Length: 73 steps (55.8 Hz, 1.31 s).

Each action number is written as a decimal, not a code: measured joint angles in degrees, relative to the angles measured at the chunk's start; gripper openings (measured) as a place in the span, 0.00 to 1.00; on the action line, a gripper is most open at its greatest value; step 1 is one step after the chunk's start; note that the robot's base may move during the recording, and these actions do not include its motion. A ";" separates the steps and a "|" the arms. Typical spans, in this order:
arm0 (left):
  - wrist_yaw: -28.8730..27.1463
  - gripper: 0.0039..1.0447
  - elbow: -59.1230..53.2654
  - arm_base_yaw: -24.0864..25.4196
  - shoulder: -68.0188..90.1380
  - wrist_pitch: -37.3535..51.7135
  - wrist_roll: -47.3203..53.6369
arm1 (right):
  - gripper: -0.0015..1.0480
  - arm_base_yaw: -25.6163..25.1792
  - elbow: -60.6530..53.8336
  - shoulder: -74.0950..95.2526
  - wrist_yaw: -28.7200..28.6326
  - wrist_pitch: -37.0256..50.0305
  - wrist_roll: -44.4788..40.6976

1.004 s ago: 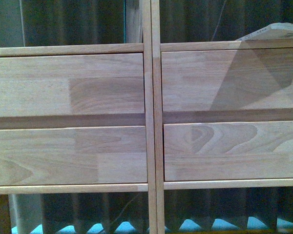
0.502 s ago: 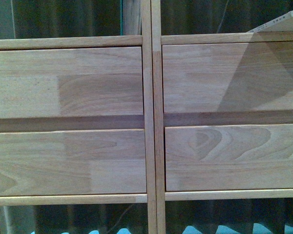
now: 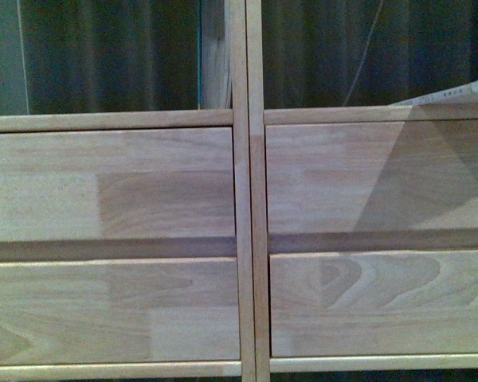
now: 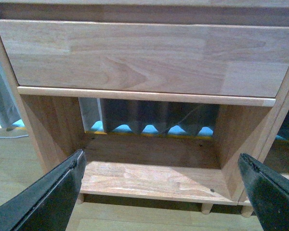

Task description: Organize books on shelf

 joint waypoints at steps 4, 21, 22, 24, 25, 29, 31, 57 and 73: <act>0.00 0.93 0.00 0.00 0.00 0.00 -0.02 | 0.93 0.00 0.00 -0.02 0.00 0.00 0.00; 0.00 0.93 0.00 0.00 0.00 0.00 -0.02 | 0.93 0.00 0.00 0.00 -0.02 0.00 -0.02; 0.00 0.93 0.00 0.00 0.00 0.00 -0.02 | 0.93 0.00 0.00 -0.02 0.00 0.00 0.02; 0.04 0.93 0.00 0.00 -0.02 0.00 -0.02 | 0.93 0.00 0.00 0.00 -0.02 0.00 0.02; 0.00 0.93 0.00 0.00 -0.02 0.00 -0.02 | 0.93 0.00 0.00 0.00 -0.02 0.00 -0.02; -0.02 0.93 0.00 0.00 -0.02 0.00 -0.02 | 0.93 0.00 0.00 0.00 -0.02 0.00 -0.02; -0.02 0.93 0.00 0.00 -0.02 0.00 -0.02 | 0.93 0.00 0.00 0.00 -0.02 0.00 -0.02; -0.04 0.93 0.00 0.00 -0.02 0.00 -0.02 | 0.93 9.92 -0.50 11.65 30.95 21.53 -3.69; 0.04 0.93 0.00 0.00 -0.02 0.00 -0.02 | 0.93 6.88 6.95 35.19 50.64 7.19 26.01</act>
